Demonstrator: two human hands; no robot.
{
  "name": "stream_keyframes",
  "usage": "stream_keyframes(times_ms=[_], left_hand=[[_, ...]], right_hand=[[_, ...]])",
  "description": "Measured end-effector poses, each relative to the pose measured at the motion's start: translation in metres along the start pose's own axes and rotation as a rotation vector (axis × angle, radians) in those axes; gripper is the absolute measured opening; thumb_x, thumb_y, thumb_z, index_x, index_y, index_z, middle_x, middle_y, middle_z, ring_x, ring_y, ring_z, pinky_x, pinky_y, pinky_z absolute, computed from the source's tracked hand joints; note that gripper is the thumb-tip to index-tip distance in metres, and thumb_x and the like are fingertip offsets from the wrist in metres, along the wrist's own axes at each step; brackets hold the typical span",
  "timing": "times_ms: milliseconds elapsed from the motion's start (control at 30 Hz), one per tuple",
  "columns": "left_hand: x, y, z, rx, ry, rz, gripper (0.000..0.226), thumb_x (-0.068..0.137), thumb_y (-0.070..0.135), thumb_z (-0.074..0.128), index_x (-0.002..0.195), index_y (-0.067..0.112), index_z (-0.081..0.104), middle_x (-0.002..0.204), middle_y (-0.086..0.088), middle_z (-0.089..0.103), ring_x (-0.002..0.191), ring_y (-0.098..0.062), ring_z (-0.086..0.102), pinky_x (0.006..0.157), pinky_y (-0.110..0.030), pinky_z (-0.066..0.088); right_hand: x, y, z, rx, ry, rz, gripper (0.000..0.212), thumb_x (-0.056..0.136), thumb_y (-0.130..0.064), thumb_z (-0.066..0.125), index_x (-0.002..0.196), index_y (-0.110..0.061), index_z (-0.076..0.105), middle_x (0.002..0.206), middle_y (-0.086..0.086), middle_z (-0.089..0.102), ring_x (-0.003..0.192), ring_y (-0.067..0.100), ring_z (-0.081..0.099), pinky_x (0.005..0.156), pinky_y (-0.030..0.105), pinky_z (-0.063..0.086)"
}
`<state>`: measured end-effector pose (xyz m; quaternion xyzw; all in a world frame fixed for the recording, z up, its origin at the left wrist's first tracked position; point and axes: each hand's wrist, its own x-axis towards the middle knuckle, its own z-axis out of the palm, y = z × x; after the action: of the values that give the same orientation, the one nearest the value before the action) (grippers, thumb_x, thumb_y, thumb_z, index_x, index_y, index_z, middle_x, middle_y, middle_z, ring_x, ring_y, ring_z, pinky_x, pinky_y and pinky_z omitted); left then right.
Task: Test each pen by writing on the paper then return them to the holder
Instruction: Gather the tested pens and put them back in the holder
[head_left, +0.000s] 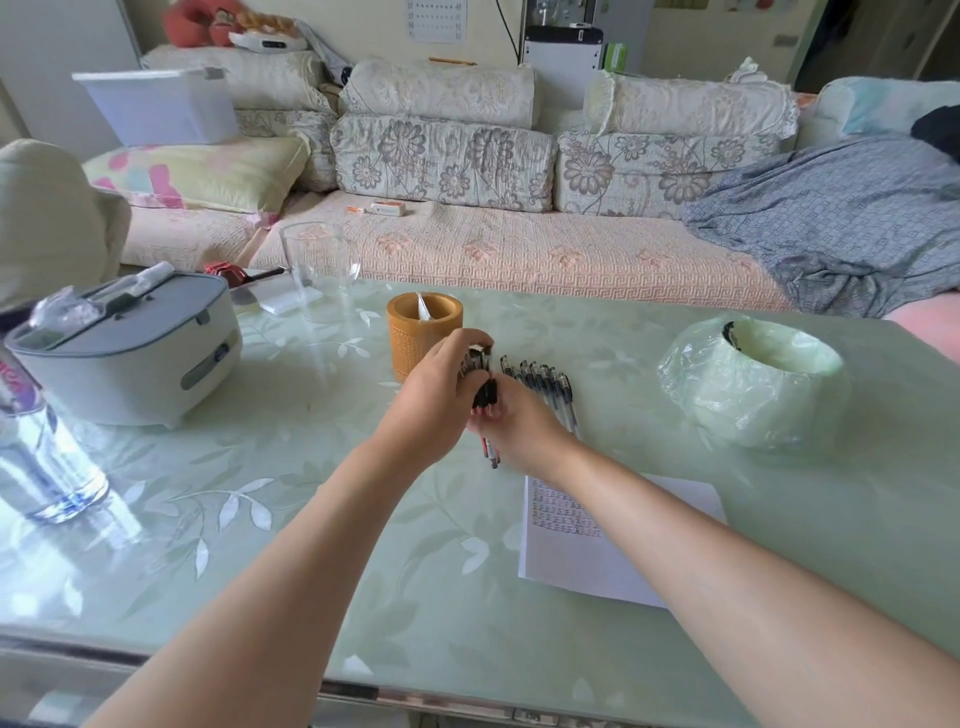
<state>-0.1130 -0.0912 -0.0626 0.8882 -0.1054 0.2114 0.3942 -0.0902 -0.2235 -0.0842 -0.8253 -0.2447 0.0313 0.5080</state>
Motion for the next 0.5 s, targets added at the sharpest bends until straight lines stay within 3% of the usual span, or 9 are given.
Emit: stream_keyframes(times_ms=[100, 200, 233, 300, 367, 500], left_hand=[[0.001, -0.002, -0.004, -0.012, -0.011, 0.016, 0.03, 0.096, 0.01, 0.051, 0.121, 0.025, 0.056, 0.115, 0.01, 0.053, 0.099, -0.006, 0.046, 0.075, -0.011, 0.037], [0.001, -0.003, -0.005, -0.005, -0.032, 0.001, 0.026, 0.097, 0.014, 0.05, 0.122, 0.021, 0.055, 0.114, 0.009, 0.05, 0.098, -0.01, 0.047, 0.078, -0.02, 0.039], [0.0, -0.003, -0.006, 0.0, -0.031, 0.0, 0.025, 0.098, 0.015, 0.051, 0.121, 0.02, 0.054, 0.112, 0.008, 0.049, 0.096, -0.011, 0.048, 0.076, -0.02, 0.038], [0.001, -0.008, -0.007, 0.012, -0.028, -0.011, 0.019, 0.097, 0.015, 0.05, 0.115, 0.018, 0.053, 0.108, 0.007, 0.051, 0.093, -0.013, 0.049, 0.071, -0.018, 0.036], [0.003, -0.013, -0.01, 0.018, -0.04, -0.029, 0.013, 0.097, 0.014, 0.049, 0.109, 0.019, 0.051, 0.105, 0.004, 0.053, 0.089, -0.014, 0.049, 0.065, -0.012, 0.034], [0.005, -0.017, -0.014, 0.034, -0.072, -0.019, 0.011, 0.098, 0.015, 0.049, 0.102, 0.025, 0.047, 0.105, 0.004, 0.053, 0.09, -0.013, 0.048, 0.065, -0.009, 0.034]], right_hand=[[-0.001, 0.0, 0.008, -0.025, 0.045, -0.025, 0.022, 0.094, -0.013, 0.058, 0.082, -0.029, 0.05, 0.072, -0.015, 0.056, 0.064, -0.009, 0.053, 0.057, 0.01, 0.037], [0.0, 0.003, 0.013, -0.096, -0.012, 0.004, 0.01, 0.099, -0.017, 0.048, 0.092, -0.024, 0.049, 0.073, -0.013, 0.055, 0.067, -0.003, 0.054, 0.06, 0.018, 0.037], [0.001, 0.002, 0.012, -0.118, -0.052, 0.02, 0.003, 0.1, -0.02, 0.047, 0.1, -0.022, 0.05, 0.08, -0.01, 0.058, 0.073, 0.0, 0.056, 0.062, 0.021, 0.04], [0.004, -0.001, 0.01, -0.187, -0.116, 0.053, 0.016, 0.102, -0.029, 0.045, 0.114, -0.02, 0.047, 0.098, 0.0, 0.064, 0.089, 0.016, 0.062, 0.073, 0.032, 0.049], [0.008, -0.004, 0.008, -0.252, -0.124, 0.047, 0.018, 0.101, -0.031, 0.046, 0.114, -0.019, 0.049, 0.104, 0.007, 0.065, 0.096, 0.024, 0.062, 0.081, 0.04, 0.049], [0.012, -0.01, 0.007, -0.242, -0.032, 0.045, 0.01, 0.095, -0.025, 0.057, 0.103, -0.02, 0.055, 0.095, 0.0, 0.064, 0.088, 0.019, 0.059, 0.072, 0.032, 0.044]])
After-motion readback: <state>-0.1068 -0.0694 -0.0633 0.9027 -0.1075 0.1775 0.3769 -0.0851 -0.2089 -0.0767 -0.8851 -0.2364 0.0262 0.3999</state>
